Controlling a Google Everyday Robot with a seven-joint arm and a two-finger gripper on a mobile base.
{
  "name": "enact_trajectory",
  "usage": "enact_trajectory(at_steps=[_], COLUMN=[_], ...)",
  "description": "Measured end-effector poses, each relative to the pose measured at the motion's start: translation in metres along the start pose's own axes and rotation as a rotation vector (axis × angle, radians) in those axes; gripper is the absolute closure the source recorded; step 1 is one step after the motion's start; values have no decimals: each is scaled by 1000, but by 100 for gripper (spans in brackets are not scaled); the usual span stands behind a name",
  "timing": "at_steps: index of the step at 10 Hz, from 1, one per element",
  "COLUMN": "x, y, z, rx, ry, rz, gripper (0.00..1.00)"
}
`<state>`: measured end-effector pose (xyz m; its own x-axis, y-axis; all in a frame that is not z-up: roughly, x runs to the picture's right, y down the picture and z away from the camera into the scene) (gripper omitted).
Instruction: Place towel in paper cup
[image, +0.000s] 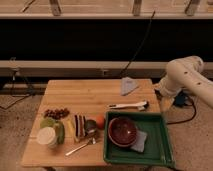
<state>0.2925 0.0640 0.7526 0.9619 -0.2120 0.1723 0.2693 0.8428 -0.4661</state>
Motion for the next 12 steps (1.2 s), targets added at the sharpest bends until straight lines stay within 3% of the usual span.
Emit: enact_trajectory(at_steps=[2, 4, 9, 12], x=[0, 4, 6, -2], y=[-1, -16, -117, -183], z=[1, 10, 44, 80], rx=[5, 34, 121, 158], ry=[-2, -8, -41, -67], rz=[2, 2, -36, -67], gripper=[24, 24, 24, 24])
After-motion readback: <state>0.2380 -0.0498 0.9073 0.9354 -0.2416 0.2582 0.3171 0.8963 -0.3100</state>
